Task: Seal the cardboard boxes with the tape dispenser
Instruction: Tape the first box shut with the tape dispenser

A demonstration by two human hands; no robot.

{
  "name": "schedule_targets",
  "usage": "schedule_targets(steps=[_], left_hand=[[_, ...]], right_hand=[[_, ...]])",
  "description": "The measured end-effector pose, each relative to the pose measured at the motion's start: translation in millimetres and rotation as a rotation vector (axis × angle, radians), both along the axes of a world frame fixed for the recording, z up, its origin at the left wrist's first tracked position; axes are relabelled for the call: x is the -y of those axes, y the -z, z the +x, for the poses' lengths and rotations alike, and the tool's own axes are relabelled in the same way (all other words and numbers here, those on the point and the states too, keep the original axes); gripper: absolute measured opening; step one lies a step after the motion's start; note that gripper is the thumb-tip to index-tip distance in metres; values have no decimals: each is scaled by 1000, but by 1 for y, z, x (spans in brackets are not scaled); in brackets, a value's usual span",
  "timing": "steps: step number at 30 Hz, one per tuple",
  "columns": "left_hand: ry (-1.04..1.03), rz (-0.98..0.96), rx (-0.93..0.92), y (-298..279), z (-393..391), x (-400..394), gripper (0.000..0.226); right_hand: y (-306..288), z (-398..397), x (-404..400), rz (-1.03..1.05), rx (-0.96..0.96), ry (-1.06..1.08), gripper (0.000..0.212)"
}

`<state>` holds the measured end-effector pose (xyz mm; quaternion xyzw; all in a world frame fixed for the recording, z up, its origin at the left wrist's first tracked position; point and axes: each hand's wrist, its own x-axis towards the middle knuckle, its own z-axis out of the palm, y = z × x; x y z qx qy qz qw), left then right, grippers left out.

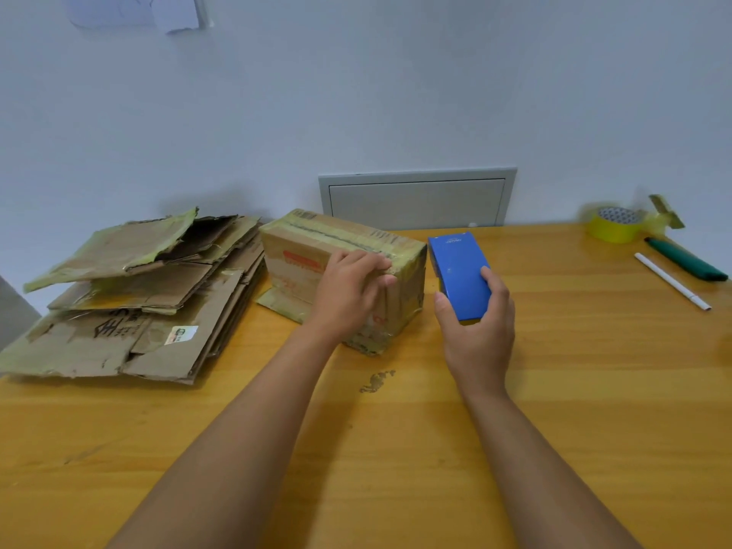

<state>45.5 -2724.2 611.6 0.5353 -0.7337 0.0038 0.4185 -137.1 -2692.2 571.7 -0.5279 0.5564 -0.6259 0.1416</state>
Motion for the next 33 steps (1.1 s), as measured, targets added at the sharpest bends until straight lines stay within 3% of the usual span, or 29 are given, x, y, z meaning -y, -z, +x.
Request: schedule_targets(steps=[18,23,29,33], left_hand=[[82,87,58,-1,12,-1,29],[10,9,-53,2,-4,-7,20],[53,117,-56,0,4,-6,27],[-86,82,-115,-4,-14,-3,30]], right_hand=[[-1,-4,4,15,65,-8,65],[-1,-5,3,20,73,-21,65],[0,-5,4,12,63,-18,64],[0,-5,5,13,51,-21,65]])
